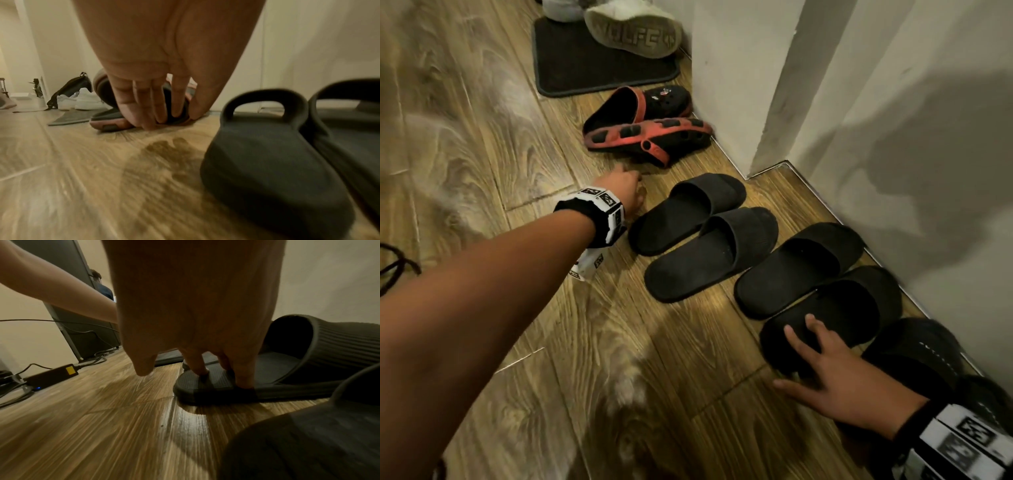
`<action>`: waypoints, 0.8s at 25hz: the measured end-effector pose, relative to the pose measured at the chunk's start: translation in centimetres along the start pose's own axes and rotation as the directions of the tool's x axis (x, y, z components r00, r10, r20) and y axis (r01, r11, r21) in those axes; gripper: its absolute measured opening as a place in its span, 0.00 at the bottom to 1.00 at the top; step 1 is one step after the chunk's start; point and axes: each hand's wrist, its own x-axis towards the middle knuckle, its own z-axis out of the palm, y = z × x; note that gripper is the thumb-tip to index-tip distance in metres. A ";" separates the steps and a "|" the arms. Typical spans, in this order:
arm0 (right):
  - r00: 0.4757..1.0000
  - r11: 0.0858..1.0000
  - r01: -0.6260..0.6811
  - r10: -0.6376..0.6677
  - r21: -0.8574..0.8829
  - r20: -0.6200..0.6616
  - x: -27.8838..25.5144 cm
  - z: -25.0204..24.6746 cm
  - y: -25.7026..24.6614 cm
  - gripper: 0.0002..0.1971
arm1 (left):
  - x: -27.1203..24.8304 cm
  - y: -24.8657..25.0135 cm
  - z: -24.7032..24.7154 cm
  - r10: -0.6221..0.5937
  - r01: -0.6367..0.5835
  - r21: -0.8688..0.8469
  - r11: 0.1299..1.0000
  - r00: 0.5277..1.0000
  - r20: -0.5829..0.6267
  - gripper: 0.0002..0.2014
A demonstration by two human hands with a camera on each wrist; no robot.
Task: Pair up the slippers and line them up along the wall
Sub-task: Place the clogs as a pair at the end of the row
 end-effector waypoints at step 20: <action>0.998 1.000 -0.009 0.010 -0.015 0.058 0.0 -1.1 -0.1 0.53 | 3.2 4.2 -3.5 -0.057 0.097 -0.994 0.047 0.994 0.094 0.19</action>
